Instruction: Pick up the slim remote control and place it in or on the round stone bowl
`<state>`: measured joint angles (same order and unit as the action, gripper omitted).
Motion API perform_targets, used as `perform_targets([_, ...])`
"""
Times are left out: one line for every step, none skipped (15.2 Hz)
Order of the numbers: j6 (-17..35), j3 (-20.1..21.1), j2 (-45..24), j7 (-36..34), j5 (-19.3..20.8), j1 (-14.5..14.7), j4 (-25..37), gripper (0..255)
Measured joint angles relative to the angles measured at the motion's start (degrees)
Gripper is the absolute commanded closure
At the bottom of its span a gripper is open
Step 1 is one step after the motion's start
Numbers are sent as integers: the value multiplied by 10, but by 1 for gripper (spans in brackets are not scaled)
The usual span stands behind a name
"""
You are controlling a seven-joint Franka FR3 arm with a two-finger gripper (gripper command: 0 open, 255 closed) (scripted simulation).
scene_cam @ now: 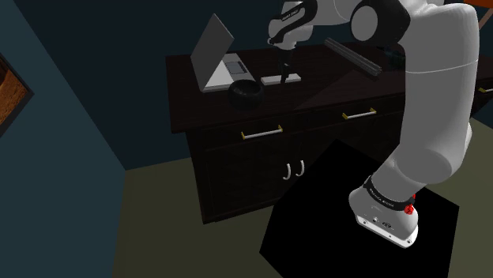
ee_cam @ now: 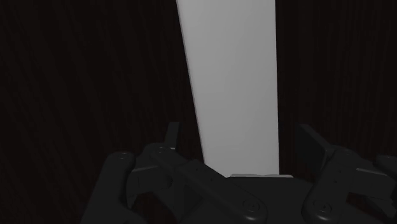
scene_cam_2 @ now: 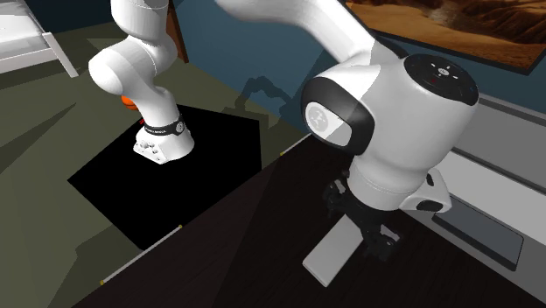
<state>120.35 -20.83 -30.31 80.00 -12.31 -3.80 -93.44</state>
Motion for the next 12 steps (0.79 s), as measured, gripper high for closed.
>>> perform_targets([0,0,0,0,0,0,0,0])
perform_targets([0,0,0,0,0,0,0,0])
perform_targets([0,0,0,0,0,0,0,0])
perform_targets([0,0,0,0,0,0,0,255])
perform_targets([0,0,0,0,0,0,0,255])
perform_targets([0,0,0,0,0,0,0,255])
perform_targets([0,0,0,0,0,0,0,255])
perform_targets([0,0,0,0,0,0,0,255])
perform_targets([0,0,0,0,0,0,0,255])
perform_targets([0,0,0,0,0,0,0,255])
perform_targets([0,0,0,0,0,0,0,255])
perform_targets([1,0,0,0,0,0,0,255])
